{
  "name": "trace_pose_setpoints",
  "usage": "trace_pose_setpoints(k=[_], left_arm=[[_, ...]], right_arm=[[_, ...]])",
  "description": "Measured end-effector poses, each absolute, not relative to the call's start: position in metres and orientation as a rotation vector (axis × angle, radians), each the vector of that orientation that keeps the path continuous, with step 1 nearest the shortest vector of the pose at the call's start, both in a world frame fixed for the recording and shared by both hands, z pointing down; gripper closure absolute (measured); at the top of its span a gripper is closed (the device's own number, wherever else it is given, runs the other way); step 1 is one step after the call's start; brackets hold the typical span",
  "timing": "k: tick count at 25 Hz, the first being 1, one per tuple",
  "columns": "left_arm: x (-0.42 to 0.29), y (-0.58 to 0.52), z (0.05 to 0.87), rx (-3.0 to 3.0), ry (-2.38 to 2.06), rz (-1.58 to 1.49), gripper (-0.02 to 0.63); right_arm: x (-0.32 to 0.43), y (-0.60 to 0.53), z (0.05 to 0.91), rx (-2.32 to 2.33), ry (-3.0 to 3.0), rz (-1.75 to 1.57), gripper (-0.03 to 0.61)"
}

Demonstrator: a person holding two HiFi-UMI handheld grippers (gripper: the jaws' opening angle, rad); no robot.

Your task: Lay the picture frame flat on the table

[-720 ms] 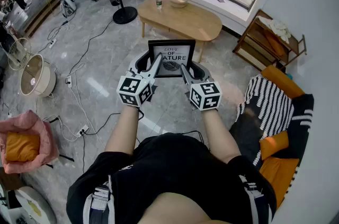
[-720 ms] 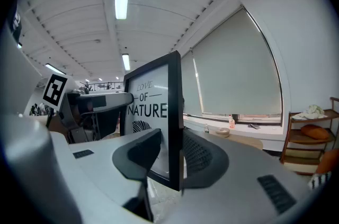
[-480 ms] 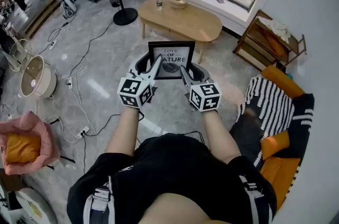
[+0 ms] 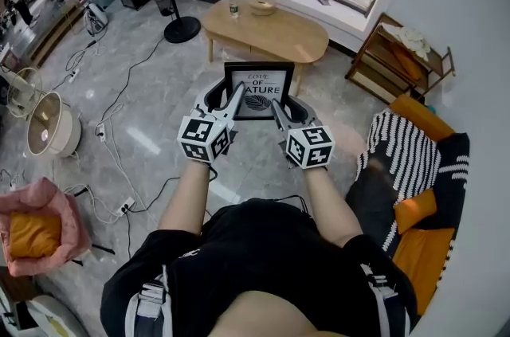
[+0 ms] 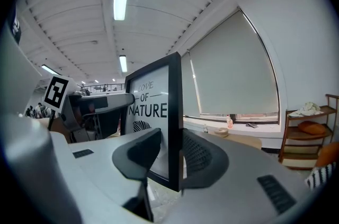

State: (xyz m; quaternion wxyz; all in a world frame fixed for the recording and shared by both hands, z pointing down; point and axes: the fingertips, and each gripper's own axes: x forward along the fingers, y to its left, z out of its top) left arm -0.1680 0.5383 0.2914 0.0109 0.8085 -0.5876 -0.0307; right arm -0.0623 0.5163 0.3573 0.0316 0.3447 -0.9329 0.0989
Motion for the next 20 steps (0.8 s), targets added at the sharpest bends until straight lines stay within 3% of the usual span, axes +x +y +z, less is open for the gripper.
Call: trace_pose_setpoints(k=[20], left_arm=[[-0.204, 0.516, 0.302, 2.607, -1.722, -0.092, 0.460]], right_arm=[[-0.097, 0.503, 0.369, 1.185, -2.838, 0.320, 0.433]])
